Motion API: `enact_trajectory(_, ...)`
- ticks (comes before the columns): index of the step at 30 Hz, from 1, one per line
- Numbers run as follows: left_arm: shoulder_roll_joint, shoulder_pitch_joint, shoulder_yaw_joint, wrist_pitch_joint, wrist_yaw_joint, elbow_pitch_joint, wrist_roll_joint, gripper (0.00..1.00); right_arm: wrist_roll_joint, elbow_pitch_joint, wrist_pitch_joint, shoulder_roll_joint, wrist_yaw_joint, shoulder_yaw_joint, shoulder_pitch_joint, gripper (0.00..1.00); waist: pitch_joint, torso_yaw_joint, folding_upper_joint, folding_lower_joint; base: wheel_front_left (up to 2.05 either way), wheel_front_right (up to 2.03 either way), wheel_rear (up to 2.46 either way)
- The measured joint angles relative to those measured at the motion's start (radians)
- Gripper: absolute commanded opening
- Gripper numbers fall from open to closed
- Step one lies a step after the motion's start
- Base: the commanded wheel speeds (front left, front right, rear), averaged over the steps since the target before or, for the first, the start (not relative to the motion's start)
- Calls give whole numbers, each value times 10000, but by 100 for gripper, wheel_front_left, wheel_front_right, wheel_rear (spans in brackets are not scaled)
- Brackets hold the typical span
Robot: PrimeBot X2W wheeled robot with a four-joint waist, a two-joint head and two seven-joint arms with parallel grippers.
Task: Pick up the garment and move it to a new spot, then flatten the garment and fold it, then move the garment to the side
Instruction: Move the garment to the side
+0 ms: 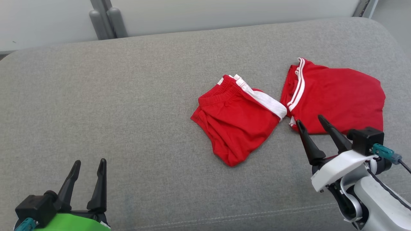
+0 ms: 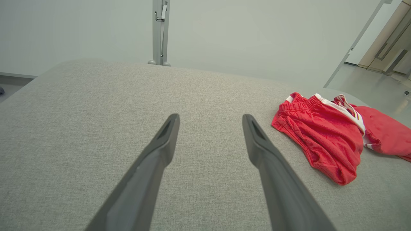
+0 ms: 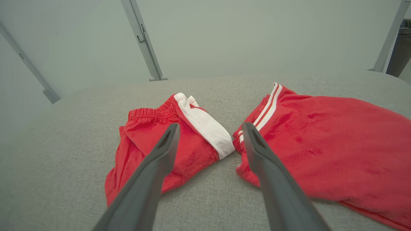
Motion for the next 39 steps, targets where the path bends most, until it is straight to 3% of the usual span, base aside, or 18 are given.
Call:
enact_trajectory(6, -13, 103, -38, -77, 4, -247, 19, 100, 165, -399, -2, 353, -2, -746, 553, 100, 49, -186, 0, 0, 0, 0, 0)
enact_trajectory(16, -12, 67, -322, -73, -100, -685, 278, 100, 3189, -111, -2, 2376, -2, -1628, 1290, 100, 566, 102, 0, 0, 0, 0, 0)
enact_trajectory(24, -8, -374, -376, -71, -180, -823, 362, 100, 4840, 345, 38, 3248, 105, -2435, 1285, 100, 996, 548, 0, 0, 0, 0, 0)
enact_trajectory(39, -19, -542, -311, -69, -188, -784, 360, 100, 7018, 1231, 855, 3768, 535, -3336, 426, 100, 1465, 1166, 0, 0, 0, 0, 0)
